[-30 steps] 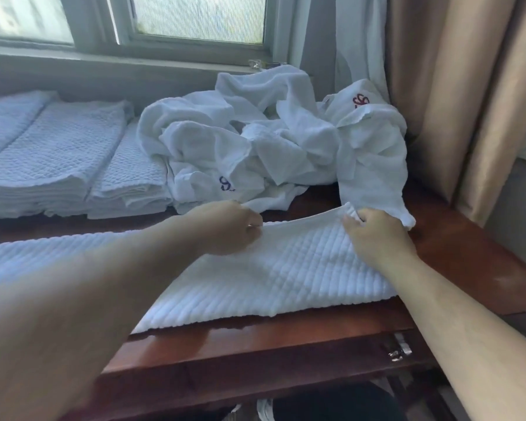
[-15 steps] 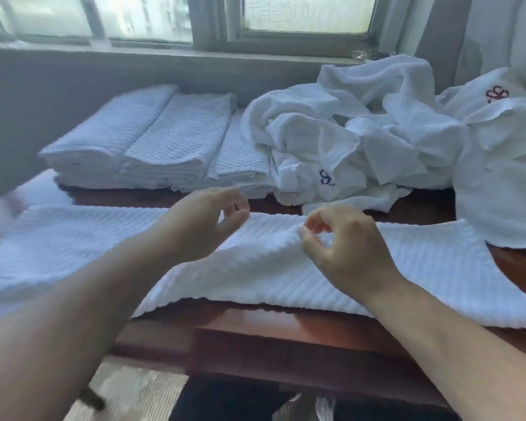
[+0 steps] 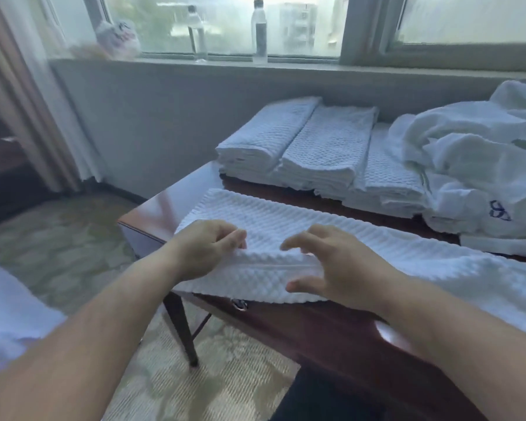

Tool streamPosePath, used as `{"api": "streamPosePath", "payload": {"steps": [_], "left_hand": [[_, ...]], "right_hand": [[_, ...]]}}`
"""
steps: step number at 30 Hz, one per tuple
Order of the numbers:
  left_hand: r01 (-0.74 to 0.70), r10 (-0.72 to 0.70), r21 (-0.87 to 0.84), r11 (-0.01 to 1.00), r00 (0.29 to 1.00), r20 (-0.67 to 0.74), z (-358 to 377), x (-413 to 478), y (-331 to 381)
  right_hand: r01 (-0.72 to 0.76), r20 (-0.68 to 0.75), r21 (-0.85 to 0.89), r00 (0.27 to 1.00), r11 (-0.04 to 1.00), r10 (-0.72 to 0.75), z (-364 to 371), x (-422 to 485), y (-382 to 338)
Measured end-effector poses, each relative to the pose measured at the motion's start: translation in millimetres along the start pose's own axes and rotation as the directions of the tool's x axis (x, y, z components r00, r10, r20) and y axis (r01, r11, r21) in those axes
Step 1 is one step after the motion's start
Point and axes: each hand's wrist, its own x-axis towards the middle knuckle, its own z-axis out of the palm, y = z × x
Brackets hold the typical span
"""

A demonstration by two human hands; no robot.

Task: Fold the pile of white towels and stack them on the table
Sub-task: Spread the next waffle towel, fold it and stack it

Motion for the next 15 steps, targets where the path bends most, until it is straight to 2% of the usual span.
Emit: {"api": "streamPosePath", "payload": {"steps": [2, 5, 8, 12, 13, 15], "left_hand": [[-0.029, 0.028, 0.019, 0.999, 0.997, 0.066, -1.1, -3.1, 0.3], [-0.042, 0.043, -0.019, 0.999, 0.994, 0.102, -2.4, -3.2, -0.1], [-0.03, 0.051, -0.2, 0.979, 0.993, 0.102, -9.8, -4.1, -3.6], [-0.018, 0.066, -0.374, 0.927, 0.991, 0.114, -35.3, -3.3, -10.3], [-0.019, 0.063, -0.368, 0.93, 0.992, 0.105, -43.5, -2.3, -12.0], [-0.033, 0.064, -0.249, 0.968, 0.991, 0.115, -60.3, 2.4, -16.6]], "right_hand": [[0.073, 0.015, 0.003, 0.997, 0.997, -0.073, 3.4, 3.5, -4.3], [0.093, -0.013, -0.003, 0.996, 0.996, -0.093, 9.4, 11.4, -9.5], [0.115, -0.045, 0.087, 0.993, 0.99, -0.112, 7.0, 16.9, -11.7], [0.059, -0.189, 0.311, 0.982, 0.949, 0.001, -12.9, 23.2, -4.0], [0.026, -0.211, 0.333, 0.976, 0.942, 0.048, -18.0, 26.8, 0.5], [-0.021, -0.233, 0.338, 0.967, 0.941, 0.106, -25.4, 35.8, 9.8]]}}
